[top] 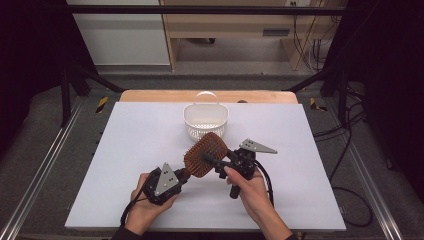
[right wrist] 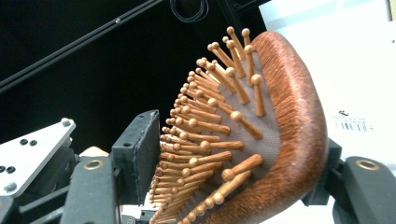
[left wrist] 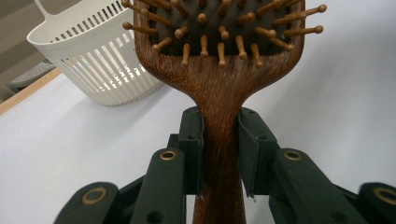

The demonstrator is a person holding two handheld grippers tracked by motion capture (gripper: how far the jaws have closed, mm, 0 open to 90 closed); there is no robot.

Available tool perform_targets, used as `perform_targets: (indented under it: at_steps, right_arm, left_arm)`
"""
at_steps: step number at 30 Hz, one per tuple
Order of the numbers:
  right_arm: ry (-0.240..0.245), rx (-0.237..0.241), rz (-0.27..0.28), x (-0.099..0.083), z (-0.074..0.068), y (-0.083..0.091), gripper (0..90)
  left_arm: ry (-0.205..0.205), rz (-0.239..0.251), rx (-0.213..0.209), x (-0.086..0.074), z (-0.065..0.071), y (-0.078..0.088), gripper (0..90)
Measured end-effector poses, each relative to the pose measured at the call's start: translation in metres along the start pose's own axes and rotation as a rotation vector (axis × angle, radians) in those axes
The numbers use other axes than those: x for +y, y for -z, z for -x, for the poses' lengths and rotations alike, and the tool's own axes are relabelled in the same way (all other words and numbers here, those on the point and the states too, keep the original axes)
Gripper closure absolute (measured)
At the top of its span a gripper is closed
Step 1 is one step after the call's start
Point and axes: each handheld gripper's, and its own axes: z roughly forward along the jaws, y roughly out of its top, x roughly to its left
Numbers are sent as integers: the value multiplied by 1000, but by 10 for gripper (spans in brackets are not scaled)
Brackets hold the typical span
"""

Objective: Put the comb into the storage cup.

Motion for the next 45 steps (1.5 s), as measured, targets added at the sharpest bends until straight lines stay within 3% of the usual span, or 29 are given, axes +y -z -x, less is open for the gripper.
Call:
perform_targets:
  at_steps: [13, 29, 38, 43, 45]
  right_arm:
    - [-51, 29, 20, 1, 1, 2, 459]
    - [-43, 44, 36, 3, -7, 5, 522]
    - [-41, 28, 49, 3, -10, 6, 527]
    - [-36, 13, 65, 3, -16, 7, 532]
    - [-28, -1, 68, 4, -19, 7, 533]
  left_arm:
    - [6, 4, 3, 0, 1, -1, 724]
    - [15, 20, -11, 0, -1, 1, 723]
    - [46, 38, -19, -1, -1, 0, 716]
    - [84, 53, -25, -2, -2, -1, 700]
    - [114, 62, -40, -3, -4, 0, 648]
